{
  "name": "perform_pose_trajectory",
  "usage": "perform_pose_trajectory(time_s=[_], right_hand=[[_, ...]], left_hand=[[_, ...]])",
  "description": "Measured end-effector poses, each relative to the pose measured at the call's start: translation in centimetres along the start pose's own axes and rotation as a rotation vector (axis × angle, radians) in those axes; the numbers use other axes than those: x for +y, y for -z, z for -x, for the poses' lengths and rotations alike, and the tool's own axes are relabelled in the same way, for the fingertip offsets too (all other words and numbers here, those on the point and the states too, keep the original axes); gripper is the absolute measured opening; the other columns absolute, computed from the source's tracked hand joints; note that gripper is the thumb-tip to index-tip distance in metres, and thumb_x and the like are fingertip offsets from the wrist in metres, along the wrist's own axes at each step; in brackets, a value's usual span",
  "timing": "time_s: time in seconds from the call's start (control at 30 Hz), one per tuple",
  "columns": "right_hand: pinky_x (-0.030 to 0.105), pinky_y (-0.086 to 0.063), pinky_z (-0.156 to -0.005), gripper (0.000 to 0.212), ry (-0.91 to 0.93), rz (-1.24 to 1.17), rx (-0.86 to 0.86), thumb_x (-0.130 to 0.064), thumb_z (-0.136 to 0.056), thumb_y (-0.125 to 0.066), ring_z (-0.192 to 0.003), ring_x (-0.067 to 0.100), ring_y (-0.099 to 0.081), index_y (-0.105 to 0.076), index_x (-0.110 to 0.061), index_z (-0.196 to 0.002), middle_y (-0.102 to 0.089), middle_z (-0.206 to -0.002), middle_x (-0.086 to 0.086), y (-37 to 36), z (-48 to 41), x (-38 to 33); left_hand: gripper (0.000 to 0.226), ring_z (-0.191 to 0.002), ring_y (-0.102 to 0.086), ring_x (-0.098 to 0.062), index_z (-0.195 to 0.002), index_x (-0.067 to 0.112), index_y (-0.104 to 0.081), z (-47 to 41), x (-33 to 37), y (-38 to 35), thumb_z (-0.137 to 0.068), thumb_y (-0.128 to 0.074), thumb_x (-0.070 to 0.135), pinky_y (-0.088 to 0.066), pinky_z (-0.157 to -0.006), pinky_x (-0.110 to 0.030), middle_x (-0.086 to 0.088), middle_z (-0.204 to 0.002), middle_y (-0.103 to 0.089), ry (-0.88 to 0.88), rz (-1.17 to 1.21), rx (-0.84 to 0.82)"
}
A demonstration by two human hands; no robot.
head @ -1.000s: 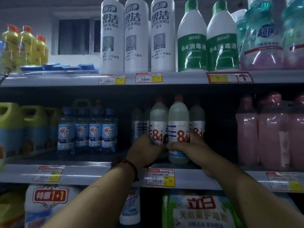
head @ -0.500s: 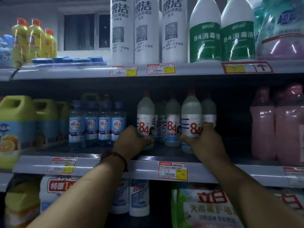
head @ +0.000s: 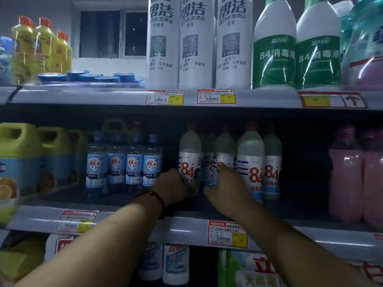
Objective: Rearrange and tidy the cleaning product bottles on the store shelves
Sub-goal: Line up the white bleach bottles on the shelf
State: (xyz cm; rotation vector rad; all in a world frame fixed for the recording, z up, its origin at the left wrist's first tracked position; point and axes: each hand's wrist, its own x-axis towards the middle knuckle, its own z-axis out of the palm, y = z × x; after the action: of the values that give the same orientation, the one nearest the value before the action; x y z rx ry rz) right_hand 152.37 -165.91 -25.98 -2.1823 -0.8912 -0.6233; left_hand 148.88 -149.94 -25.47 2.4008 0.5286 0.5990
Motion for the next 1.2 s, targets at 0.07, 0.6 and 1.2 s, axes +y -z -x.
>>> perform_pose_trajectory(time_s=[0.07,0.6,1.2], right_hand=[[0.016,-0.041,-0.064,0.042,-0.059,0.015,0.044,-0.021,-0.09,-0.069,-0.091,0.016,-0.054,-0.049,-0.009,-0.125,-0.056,-0.12,0.008,-0.5,-1.0,-1.0],[0.045,-0.048,-0.095,0.072,-0.07,0.089,0.319,-0.016,-0.087,-0.054,-0.117,0.045,-0.051,-0.021,-0.012,-0.151,-0.022,-0.143,0.026,-5.1,-4.4,0.8],[0.036,-0.038,-0.07,0.036,-0.206,0.061,0.267,-0.016,-0.098,-0.046,-0.089,0.025,-0.051,-0.035,-0.005,-0.13,-0.055,-0.115,0.016,-4.9,-4.7,1.7]], left_hand=[[0.056,-0.121,-0.057,-0.025,-0.136,0.008,-0.051,-0.8,1.0,0.7,-0.091,-0.07,0.035,-0.045,-0.1,-0.032,-0.009,-0.134,-0.059,0.022,-0.041,-0.076],[0.063,-0.128,-0.054,-0.034,-0.136,-0.003,-0.038,-6.2,-0.4,-2.0,-0.092,-0.069,0.028,-0.043,-0.104,-0.039,-0.02,-0.138,-0.053,0.075,0.005,0.072],[0.07,-0.129,-0.053,-0.03,-0.14,0.001,-0.04,-6.4,-0.9,-2.0,-0.087,-0.076,0.031,-0.045,-0.104,-0.036,-0.016,-0.141,-0.052,0.057,0.006,0.101]])
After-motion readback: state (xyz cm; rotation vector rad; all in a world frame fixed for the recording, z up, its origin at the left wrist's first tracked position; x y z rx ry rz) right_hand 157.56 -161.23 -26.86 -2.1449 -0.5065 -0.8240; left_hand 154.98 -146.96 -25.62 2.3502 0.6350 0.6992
